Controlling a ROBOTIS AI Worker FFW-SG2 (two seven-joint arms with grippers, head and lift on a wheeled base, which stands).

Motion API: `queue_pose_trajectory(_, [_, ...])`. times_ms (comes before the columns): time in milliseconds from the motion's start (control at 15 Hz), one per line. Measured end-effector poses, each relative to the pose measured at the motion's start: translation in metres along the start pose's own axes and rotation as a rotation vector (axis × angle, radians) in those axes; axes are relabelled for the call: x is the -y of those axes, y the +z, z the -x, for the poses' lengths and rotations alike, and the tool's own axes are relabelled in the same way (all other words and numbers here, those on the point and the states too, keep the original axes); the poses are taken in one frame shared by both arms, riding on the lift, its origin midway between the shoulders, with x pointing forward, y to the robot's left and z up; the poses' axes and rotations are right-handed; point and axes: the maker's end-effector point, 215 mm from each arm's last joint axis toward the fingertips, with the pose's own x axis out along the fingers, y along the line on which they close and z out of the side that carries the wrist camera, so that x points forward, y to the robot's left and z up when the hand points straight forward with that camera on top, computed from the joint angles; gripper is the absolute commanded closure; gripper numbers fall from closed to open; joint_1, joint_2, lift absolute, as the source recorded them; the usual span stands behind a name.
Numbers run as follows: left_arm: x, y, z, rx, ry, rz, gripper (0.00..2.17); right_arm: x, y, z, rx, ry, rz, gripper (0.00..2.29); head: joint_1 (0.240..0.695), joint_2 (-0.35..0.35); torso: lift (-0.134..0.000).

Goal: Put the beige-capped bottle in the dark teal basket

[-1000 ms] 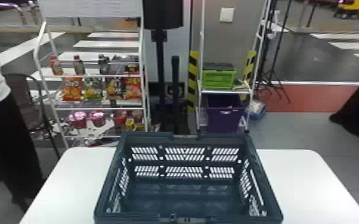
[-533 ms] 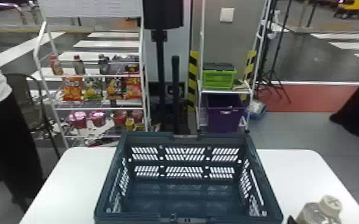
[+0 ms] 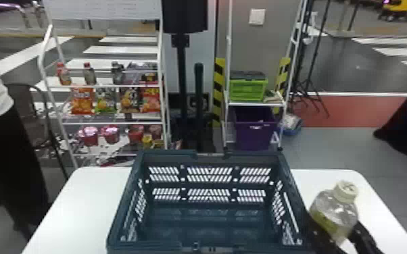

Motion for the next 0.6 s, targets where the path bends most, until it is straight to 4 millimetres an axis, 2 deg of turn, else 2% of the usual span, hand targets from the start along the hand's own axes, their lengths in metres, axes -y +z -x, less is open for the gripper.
queue_pose_trajectory(133, [0.001,-0.002,0.002,-0.004,-0.004,-0.001,0.12,-0.012,0.001,-0.016,-0.006,0.024,0.009,2.17,0.499,0.000,0.000])
queue_pose_trajectory(267, [0.002,-0.003,0.004,-0.009,-0.007,-0.004,0.12,-0.024,-0.008,-0.037,-0.047,0.055,-0.001,2.17,0.499,0.000,0.000])
queue_pose_trajectory(600, [0.000,-0.011,0.009,-0.024,-0.011,-0.007,0.12,-0.029,-0.015,-0.097,-0.171,0.045,-0.028,2.17,0.499,0.000,0.000])
